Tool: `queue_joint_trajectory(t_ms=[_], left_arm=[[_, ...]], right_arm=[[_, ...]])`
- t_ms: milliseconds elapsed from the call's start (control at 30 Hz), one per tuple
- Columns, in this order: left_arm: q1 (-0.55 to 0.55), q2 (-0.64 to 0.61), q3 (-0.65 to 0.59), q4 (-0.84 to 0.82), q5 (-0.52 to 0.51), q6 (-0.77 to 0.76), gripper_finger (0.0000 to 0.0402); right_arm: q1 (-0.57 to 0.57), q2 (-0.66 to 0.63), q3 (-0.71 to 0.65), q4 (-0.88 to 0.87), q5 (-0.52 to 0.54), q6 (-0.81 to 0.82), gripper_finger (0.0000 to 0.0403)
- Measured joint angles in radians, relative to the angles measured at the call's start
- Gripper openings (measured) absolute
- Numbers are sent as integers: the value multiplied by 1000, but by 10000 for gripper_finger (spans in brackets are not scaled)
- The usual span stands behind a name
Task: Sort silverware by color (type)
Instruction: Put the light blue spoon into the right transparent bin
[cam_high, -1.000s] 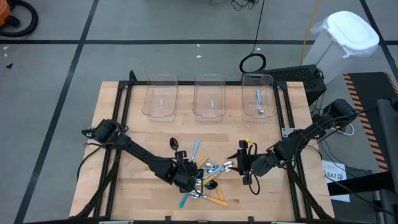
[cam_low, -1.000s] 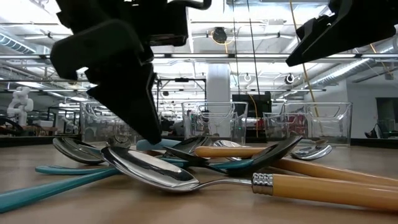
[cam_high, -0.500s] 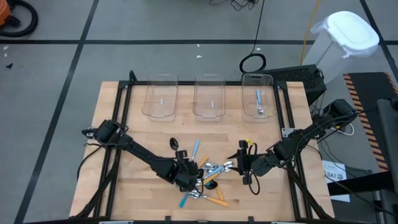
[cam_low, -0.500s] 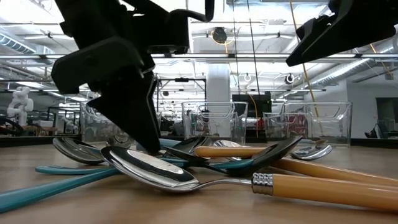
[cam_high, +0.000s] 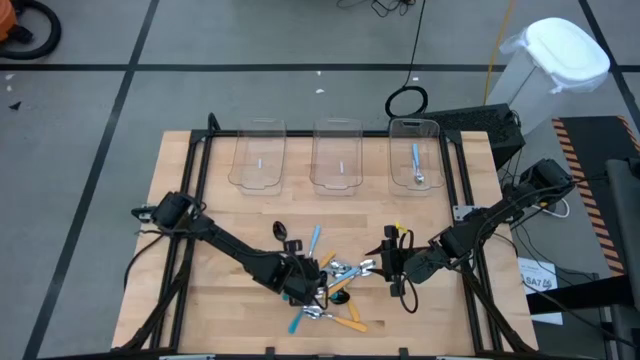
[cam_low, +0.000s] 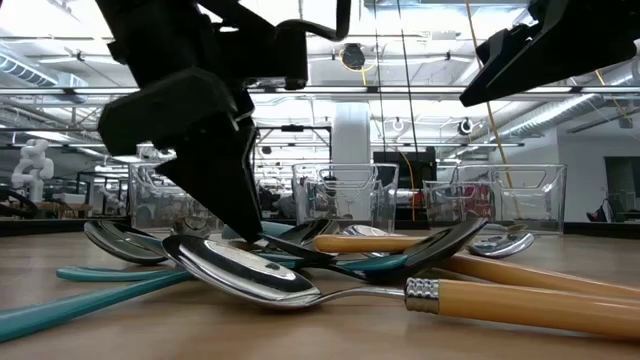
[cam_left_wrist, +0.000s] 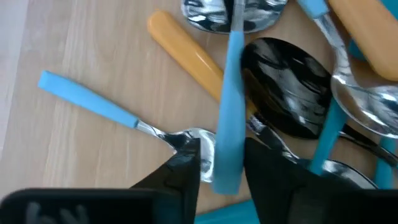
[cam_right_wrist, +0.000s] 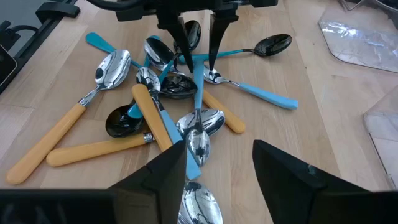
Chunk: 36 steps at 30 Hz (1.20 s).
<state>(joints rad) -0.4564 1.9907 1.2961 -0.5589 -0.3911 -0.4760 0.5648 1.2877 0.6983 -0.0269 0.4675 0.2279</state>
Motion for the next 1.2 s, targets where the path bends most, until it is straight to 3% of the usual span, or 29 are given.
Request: queue_joint_trajectory(t_ms=[367,900,1200], left_arm=[[11,25,1,-12,15,22,66],[24,37,6,-15,-17,36,61],[12,43,96,-85,-75,55,60]], right_arm=[[0,0,0,0,0,0,180],[0,0,0,0,3,-4,180],[0,0,0,-1,3,-4,180]])
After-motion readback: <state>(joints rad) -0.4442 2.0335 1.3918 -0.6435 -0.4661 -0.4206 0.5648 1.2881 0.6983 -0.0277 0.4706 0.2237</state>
